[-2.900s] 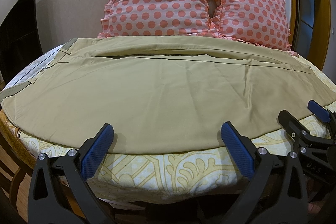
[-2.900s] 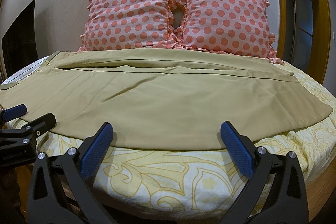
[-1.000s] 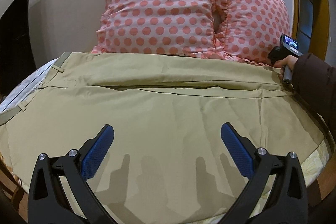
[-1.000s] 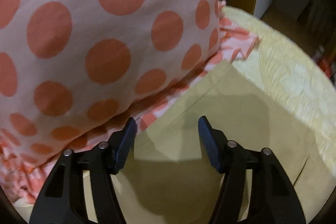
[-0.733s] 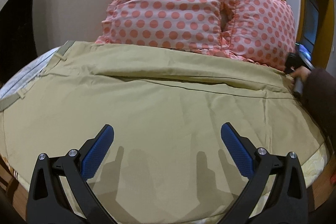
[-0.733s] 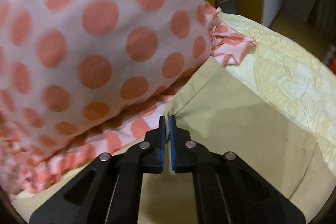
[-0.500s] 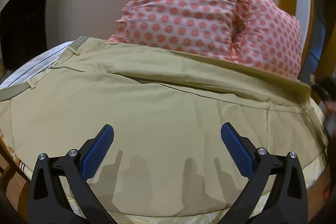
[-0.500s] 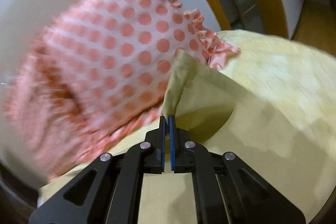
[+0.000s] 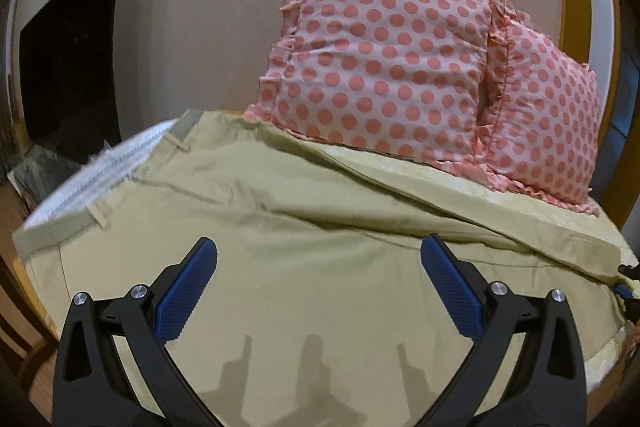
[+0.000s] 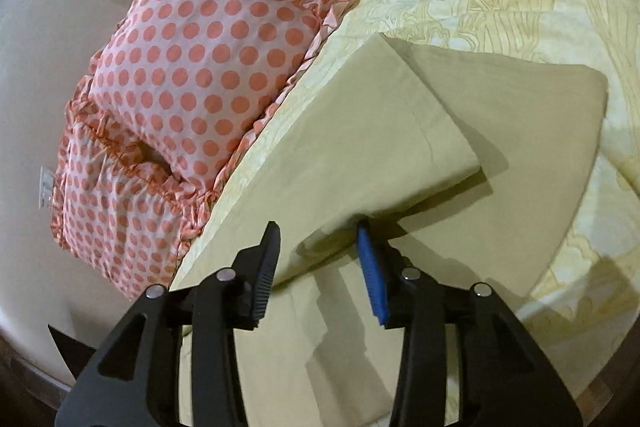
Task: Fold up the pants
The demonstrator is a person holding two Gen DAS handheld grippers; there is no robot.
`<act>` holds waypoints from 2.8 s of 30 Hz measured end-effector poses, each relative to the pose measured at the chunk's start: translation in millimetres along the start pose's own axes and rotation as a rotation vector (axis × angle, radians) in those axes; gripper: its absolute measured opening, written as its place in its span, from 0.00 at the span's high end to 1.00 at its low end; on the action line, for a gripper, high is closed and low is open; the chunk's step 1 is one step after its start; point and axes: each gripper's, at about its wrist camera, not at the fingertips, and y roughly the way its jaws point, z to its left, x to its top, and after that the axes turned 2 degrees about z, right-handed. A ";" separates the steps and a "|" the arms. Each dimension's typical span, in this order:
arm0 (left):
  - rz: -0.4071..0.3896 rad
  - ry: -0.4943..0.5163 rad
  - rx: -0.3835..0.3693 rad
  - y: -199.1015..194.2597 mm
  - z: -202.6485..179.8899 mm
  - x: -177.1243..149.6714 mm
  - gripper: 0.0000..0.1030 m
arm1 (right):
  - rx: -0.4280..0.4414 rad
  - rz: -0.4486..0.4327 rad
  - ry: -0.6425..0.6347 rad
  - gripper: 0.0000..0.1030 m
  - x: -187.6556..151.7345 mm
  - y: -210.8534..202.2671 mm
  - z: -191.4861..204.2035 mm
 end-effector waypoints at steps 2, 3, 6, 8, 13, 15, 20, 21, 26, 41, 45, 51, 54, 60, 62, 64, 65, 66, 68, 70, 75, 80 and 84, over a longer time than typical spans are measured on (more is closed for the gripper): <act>0.033 0.019 0.005 12.6 1.5 15.7 0.01 | -0.021 0.002 0.039 0.68 9.1 6.7 1.7; 0.046 0.019 -0.004 19.3 3.1 22.8 0.01 | -0.021 0.008 0.062 0.68 13.6 10.4 2.7; 0.088 -0.004 -0.031 45.5 10.0 45.0 0.01 | -0.031 0.022 0.059 0.76 20.5 18.6 4.4; 0.110 -0.018 -0.029 69.4 13.9 61.2 0.01 | -0.012 0.017 0.022 0.98 22.3 21.2 2.8; 0.249 -0.104 0.013 146.7 28.2 94.8 0.01 | 0.129 -0.073 0.045 0.99 14.9 -8.7 -9.6; 0.327 -0.177 -0.004 175.8 34.1 98.7 0.03 | 0.149 -0.091 0.035 0.99 16.2 -17.7 -8.4; 0.429 -0.309 0.045 230.6 44.8 101.6 0.25 | 0.172 -0.122 -0.010 0.99 22.7 -28.0 2.8; 0.437 -0.323 0.070 238.1 47.9 102.2 0.30 | 0.174 -0.127 -0.023 0.99 23.6 -28.9 5.3; 0.440 -0.426 -0.008 245.3 71.0 97.2 0.96 | 0.216 -0.124 -0.026 0.99 33.6 -32.6 7.3; 0.278 -0.404 -0.062 -16.1 110.4 -63.9 0.97 | 0.143 -0.124 0.058 0.99 13.7 -63.4 -62.4; 0.253 -0.419 -0.056 -23.9 109.3 -72.6 0.96 | 0.145 -0.125 0.058 0.99 13.2 -64.6 -65.2; 0.235 -0.403 -0.047 -26.1 101.7 -71.4 0.95 | 0.136 -0.111 0.077 0.99 11.6 -68.3 -69.8; 0.216 -0.387 -0.064 -34.8 102.4 -72.6 0.96 | 0.106 -0.124 0.051 0.99 7.8 -78.2 -69.7; 0.241 -0.365 -0.071 -38.7 101.3 -81.3 0.96 | 0.046 -0.118 0.041 0.98 3.3 -80.1 -72.8; 0.242 -0.337 -0.065 -38.6 100.3 -84.9 0.96 | -0.005 -0.130 0.008 0.92 2.0 -84.9 -68.4; 0.224 -0.309 -0.060 -41.6 98.3 -86.7 0.93 | -0.041 -0.195 0.011 0.67 2.2 -97.2 -70.4; 0.213 -0.301 -0.057 -45.1 97.3 -86.7 0.91 | -0.053 -0.230 0.009 0.49 3.1 -102.1 -71.2; 0.203 -0.291 -0.052 -48.5 96.9 -86.8 0.89 | -0.071 -0.252 0.000 0.49 5.1 -105.1 -71.6; 0.183 -0.272 -0.045 -54.8 95.0 -86.1 0.82 | -0.097 -0.262 -0.008 0.50 10.4 -103.9 -73.7; 0.166 -0.270 -0.044 -61.2 95.6 -85.9 0.77 | -0.098 -0.255 -0.011 0.56 15.1 -95.6 -75.9; 0.082 -0.261 0.024 -86.1 96.3 -84.1 0.51 | -0.102 -0.218 -0.090 0.64 12.5 -83.2 -64.7; -0.077 -0.223 0.045 -112.3 88.8 -74.0 0.31 | -0.152 -0.236 -0.164 0.77 10.7 -81.3 -58.6; -0.038 -0.206 0.010 -89.2 82.5 -68.3 0.30 | -0.183 -0.234 -0.231 0.95 21.5 -68.7 -57.2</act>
